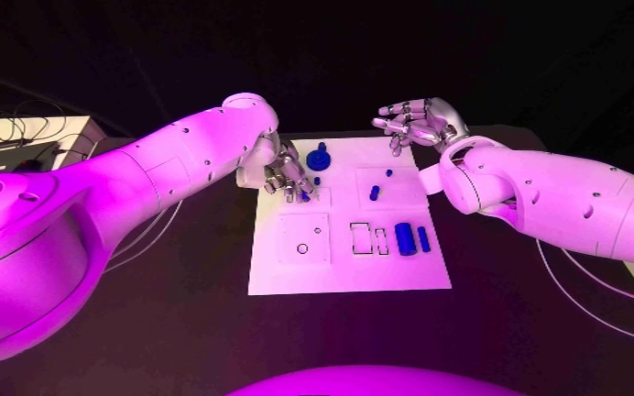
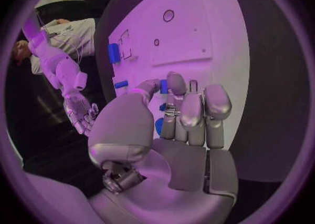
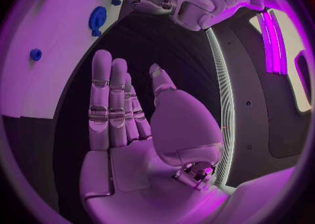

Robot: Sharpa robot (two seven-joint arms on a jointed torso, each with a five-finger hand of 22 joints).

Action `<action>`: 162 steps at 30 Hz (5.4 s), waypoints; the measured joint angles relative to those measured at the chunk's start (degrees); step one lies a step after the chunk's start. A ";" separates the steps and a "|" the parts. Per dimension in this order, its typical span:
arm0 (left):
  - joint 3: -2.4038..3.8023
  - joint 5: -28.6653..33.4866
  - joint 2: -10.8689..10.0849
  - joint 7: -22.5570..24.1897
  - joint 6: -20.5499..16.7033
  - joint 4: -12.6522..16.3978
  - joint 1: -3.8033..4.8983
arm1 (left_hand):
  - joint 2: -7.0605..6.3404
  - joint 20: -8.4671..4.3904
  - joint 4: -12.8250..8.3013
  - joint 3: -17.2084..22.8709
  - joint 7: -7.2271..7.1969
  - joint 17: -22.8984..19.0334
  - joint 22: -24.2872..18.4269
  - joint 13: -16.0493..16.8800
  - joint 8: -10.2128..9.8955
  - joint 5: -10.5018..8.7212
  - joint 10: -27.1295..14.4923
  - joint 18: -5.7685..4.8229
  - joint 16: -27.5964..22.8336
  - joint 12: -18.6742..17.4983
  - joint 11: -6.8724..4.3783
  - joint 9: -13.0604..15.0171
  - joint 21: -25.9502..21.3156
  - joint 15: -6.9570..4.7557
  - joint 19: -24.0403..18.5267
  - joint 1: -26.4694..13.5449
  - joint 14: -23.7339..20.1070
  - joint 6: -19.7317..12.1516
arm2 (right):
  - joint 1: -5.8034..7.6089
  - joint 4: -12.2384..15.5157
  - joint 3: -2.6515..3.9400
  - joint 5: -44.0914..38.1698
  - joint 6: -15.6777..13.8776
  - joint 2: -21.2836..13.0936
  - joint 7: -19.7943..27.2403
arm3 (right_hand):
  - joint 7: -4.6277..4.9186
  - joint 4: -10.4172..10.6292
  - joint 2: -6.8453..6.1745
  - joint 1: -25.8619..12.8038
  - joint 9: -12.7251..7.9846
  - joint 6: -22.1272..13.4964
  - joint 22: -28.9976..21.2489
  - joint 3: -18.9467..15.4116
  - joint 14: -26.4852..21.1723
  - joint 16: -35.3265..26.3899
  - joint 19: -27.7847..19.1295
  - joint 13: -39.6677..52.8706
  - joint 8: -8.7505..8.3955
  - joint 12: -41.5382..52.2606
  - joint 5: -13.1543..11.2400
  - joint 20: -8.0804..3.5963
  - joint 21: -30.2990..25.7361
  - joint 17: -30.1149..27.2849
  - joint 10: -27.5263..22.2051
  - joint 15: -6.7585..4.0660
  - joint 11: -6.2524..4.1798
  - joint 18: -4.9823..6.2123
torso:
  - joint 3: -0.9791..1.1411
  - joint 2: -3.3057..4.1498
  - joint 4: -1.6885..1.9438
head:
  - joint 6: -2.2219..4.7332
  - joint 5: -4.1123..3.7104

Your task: Assemble the parts on the task board

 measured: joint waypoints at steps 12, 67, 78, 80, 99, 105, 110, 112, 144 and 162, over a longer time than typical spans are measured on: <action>-0.04 -0.20 -0.03 0.01 0.58 0.24 -0.02 | 0.00 0.00 -0.16 -0.16 -0.03 0.10 0.05 -0.06 0.00 -0.10 -0.06 0.00 0.00 0.00 -0.38 -0.03 0.21 0.00 0.00 0.00 0.00 0.03 | 0.00 0.00 0.00 -0.01 0.00 -0.01 0.00 | 0.19 0.00 0.00 0.00 0.00 -0.10 -0.07 0.00 0.00 0.00 0.00 0.00 0.00 0.00 0.00 0.00 0.00 0.01 0.01 0.00 0.01 0.59 | 0.07 -0.08 0.00 | -0.10 0.01; -0.21 -1.57 0.72 -0.10 -0.15 -0.94 -0.60 | -0.18 0.00 -0.16 -0.16 -0.10 0.07 -0.03 -0.09 -0.30 -0.12 0.01 0.00 0.00 0.00 -0.20 -0.04 0.21 0.00 0.00 -0.19 0.00 0.33 | 0.00 0.03 0.00 -0.03 0.00 0.00 0.00 | 0.01 0.00 0.00 0.00 0.00 -0.15 -0.15 0.00 0.00 0.00 0.00 0.00 0.00 0.00 0.00 0.00 0.00 0.00 0.10 0.00 0.10 0.04 | 0.11 0.00 -0.02 | -0.09 -0.30; -0.25 -1.30 0.81 -0.45 -1.82 -0.96 -0.70 | -0.05 0.30 -1.05 -1.05 0.13 -0.10 -0.50 -0.09 -0.28 -0.26 -0.40 0.00 0.00 0.21 -0.41 0.11 -0.05 0.00 -0.30 -0.05 0.00 0.15 | 0.00 0.04 0.00 -0.03 0.00 0.01 0.01 | 0.00 0.00 0.00 0.00 0.00 -0.14 -0.15 0.00 0.00 0.00 0.00 0.00 0.00 0.00 0.00 0.00 0.00 0.00 0.12 0.00 0.12 -0.01 | 0.06 -0.03 0.03 | 0.01 -0.35; -0.25 -1.19 0.81 -0.51 -2.04 -0.96 -0.70 | 0.03 0.31 -1.32 -1.32 0.03 -0.10 -0.54 -0.08 -0.28 -0.27 -0.42 0.00 0.00 0.25 -0.42 0.14 -0.05 0.00 -0.31 0.03 0.00 -0.03 | 0.00 0.04 0.00 -0.03 0.00 0.00 0.01 | 0.00 0.00 0.00 0.00 0.00 -0.14 -0.15 0.00 0.00 0.00 0.00 0.00 0.00 0.00 0.00 0.00 0.00 0.00 0.12 0.00 0.12 0.10 | 0.05 -0.03 0.03 | 0.01 -0.35; -0.24 0.19 0.47 -1.37 -3.44 -0.81 -0.66 | -0.51 0.52 -5.72 -5.72 -0.34 -0.33 -0.83 0.01 -2.65 -0.54 -0.83 0.00 0.00 1.05 -0.43 -3.64 -0.23 0.00 -0.10 1.78 0.00 0.14 | 0.02 0.05 0.00 -0.03 0.00 -0.06 0.01 | -0.06 0.00 0.00 0.00 0.00 -0.10 -0.15 0.00 0.00 0.00 0.00 0.00 0.00 0.00 0.00 0.00 0.00 0.00 0.13 0.00 0.13 0.57 | 0.07 -0.07 0.05 | -0.10 -0.46; -0.24 0.57 0.15 -1.61 -3.63 -0.43 -0.68 | -0.75 0.52 -4.75 -8.50 -0.38 -0.51 -0.90 0.01 -2.94 -0.12 -0.96 0.00 -0.23 1.05 -0.55 -4.18 -0.23 0.00 -0.10 2.13 0.00 0.79 | 0.02 0.04 0.00 -0.03 0.00 -0.06 0.01 | 0.05 0.00 0.00 0.00 0.00 -0.28 -0.15 0.00 0.00 0.00 0.00 0.00 0.00 0.00 0.00 0.00 0.00 0.00 0.13 0.00 0.13 0.53 | 0.05 -0.09 0.06 | -0.06 -0.43; -0.25 0.83 -0.24 -1.79 -3.79 0.01 -0.70 | 0.18 0.52 -4.09 -16.38 -0.38 -0.55 -0.99 0.04 -2.98 -0.56 -1.24 0.00 -0.45 1.05 -0.83 -4.34 -0.50 0.00 -0.10 3.65 0.00 1.37 | 0.01 0.02 0.00 -0.04 0.00 -0.08 0.01 | 0.00 0.00 0.00 0.00 0.00 -0.34 -0.15 0.00 0.00 0.00 0.00 0.00 0.00 0.00 0.00 0.00 0.00 0.00 0.13 0.00 0.13 0.51 | 0.03 -0.13 0.08 | -0.01 -0.41; -0.25 0.92 -0.30 -1.84 -3.84 0.16 -0.70 | 0.94 0.52 -3.89 -19.57 -0.48 -0.55 -0.99 0.04 -2.98 -0.64 -1.27 0.00 -0.45 1.08 -0.86 -4.46 -0.49 0.00 -0.10 4.28 0.00 1.47 | 0.01 0.02 0.00 -0.04 0.00 -0.08 0.01 | 0.00 0.00 0.00 0.00 0.00 -0.34 -0.15 0.00 0.00 0.00 0.00 0.00 0.00 0.00 0.00 0.00 0.00 0.00 0.13 0.00 0.13 0.51 | 0.03 -0.13 0.09 | 0.02 -0.38; -0.06 2.13 -3.05 -2.50 -4.37 3.01 -0.67 | 2.86 0.09 -2.90 -26.97 -0.56 -0.09 -0.71 0.19 -2.14 -8.63 -1.19 0.00 -0.45 1.27 -0.81 -2.92 -0.49 0.00 0.32 4.26 0.00 1.55 | 0.00 -0.16 0.00 -0.04 0.01 -0.18 0.01 | -0.03 0.00 0.00 0.00 0.00 -0.32 -0.29 0.00 0.00 0.00 0.00 0.00 0.00 0.00 0.00 0.00 0.00 -0.01 0.14 0.00 0.14 0.04 | 0.02 -0.15 0.09 | 0.31 -0.20; 4.18 3.43 -9.29 -2.86 -7.35 13.15 -0.65 | 0.85 -0.07 -1.03 -24.07 1.41 -1.03 -1.46 0.18 -3.27 -21.10 -1.89 0.00 -1.31 1.51 0.25 -3.61 -1.24 0.22 0.04 2.21 -0.22 -0.70 | -0.51 -0.39 0.00 -0.05 0.02 -0.61 0.02 | -0.05 0.00 0.00 0.00 0.00 -0.32 -0.36 0.00 0.00 0.00 0.00 0.00 0.00 0.00 0.00 0.00 0.00 -0.01 0.00 0.00 0.00 0.62 | -0.05 -0.34 0.12 | 0.83 0.13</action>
